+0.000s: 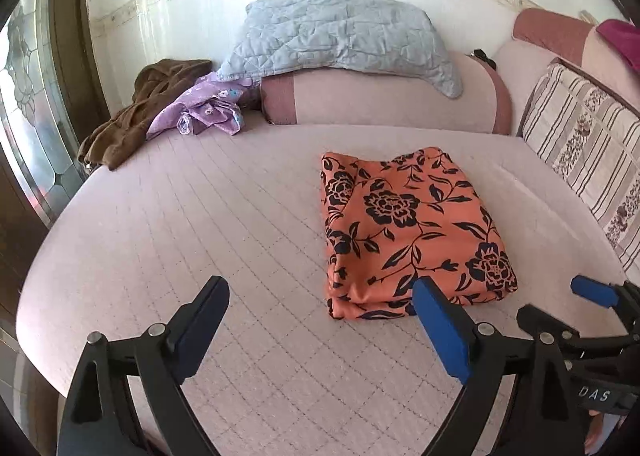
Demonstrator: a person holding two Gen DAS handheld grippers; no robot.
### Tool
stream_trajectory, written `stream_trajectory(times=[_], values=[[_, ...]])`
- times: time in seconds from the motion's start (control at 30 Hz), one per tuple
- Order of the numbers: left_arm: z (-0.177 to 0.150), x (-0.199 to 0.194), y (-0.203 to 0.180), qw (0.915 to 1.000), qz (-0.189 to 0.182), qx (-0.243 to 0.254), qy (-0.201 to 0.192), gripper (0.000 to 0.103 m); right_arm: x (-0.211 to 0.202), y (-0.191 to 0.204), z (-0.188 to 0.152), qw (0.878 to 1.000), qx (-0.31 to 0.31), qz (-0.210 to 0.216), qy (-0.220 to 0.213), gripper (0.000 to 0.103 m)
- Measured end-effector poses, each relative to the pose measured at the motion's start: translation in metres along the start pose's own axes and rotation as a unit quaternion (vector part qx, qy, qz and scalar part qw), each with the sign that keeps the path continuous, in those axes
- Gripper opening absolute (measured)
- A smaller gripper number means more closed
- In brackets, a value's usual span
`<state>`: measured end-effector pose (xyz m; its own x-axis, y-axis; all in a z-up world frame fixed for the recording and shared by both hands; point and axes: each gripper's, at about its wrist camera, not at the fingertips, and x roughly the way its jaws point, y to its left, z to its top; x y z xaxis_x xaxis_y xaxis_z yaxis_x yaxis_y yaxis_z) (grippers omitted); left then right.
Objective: Fold small clothes
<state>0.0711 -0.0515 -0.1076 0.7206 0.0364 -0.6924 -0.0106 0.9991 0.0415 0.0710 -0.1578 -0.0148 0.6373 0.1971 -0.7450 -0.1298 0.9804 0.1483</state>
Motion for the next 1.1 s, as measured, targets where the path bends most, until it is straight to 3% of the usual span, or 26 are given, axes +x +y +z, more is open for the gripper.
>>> stream_trajectory(times=[0.33, 0.5, 1.1], values=[[0.007, -0.003, -0.011, 0.9999, -0.01, 0.006, 0.0, 0.093, -0.008, 0.0, 0.012, 1.0, -0.005, -0.02, -0.007, 0.094], [0.012, -0.007, -0.015, 0.9999, -0.011, 0.002, -0.005, 0.1, -0.008, 0.0, 0.016, 0.999, -0.015, -0.03, -0.006, 0.094], [0.029, 0.007, -0.023, 0.9996, -0.016, 0.007, -0.021, 0.1, 0.006, -0.001, 0.031, 0.999, -0.031, -0.037, 0.005, 0.094]])
